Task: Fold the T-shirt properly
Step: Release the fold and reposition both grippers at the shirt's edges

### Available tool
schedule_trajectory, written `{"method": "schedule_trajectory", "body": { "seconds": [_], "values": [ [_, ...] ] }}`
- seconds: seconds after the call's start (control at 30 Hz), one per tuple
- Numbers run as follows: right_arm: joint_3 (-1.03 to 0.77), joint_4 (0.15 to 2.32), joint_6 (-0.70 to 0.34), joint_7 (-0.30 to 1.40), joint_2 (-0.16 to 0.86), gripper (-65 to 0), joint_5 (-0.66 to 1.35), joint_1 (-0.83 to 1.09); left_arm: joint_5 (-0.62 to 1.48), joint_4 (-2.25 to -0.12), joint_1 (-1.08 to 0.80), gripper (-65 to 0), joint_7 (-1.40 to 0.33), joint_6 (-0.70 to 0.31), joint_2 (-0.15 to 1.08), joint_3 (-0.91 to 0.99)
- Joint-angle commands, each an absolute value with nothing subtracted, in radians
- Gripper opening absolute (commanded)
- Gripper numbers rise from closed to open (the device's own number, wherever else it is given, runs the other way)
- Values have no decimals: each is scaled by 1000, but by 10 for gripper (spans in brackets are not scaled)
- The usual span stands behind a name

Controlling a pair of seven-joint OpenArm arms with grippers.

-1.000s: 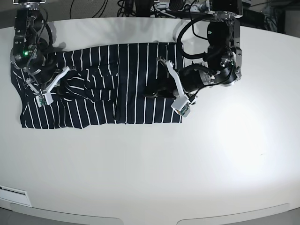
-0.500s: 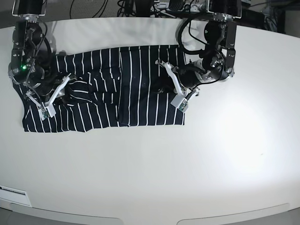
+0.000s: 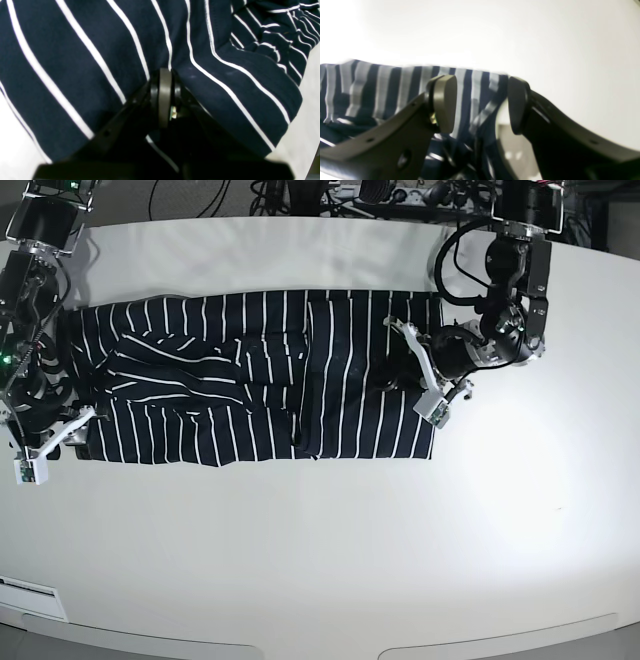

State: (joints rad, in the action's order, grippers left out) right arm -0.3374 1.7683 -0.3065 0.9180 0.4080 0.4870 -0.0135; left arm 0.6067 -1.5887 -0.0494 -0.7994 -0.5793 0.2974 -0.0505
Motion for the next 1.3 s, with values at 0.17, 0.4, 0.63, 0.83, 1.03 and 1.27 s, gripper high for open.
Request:
{"method": "schedule_trajectory", "body": {
  "seconds": [0.17, 0.4, 0.63, 0.83, 1.03, 1.27],
  "values": [
    [-392, 1521, -372, 939, 450, -302, 622, -35, 536, -1582, -52, -650, -890, -545, 369, -47],
    [-441, 1212, -524, 1080, 503, -302, 923, -81, 572, -1582, -52, -650, -898, -549, 435, -47],
    [-381, 1168, -673, 1285, 513, -303, 1169, -60, 622, -1582, -50, -650, -895, -550, 440, -47],
    [-269, 1168, -698, 1303, 513, -303, 1183, -59, 621, -1582, -49, -650, -895, -549, 440, -47],
    [-217, 1205, -698, 1304, 510, -303, 1239, -58, 622, -1582, -49, -650, -894, -549, 440, -47],
    [-218, 1291, -698, 1358, 513, -303, 1357, -59, 622, -1582, -49, -650, -894, -549, 440, -47]
  ]
}}
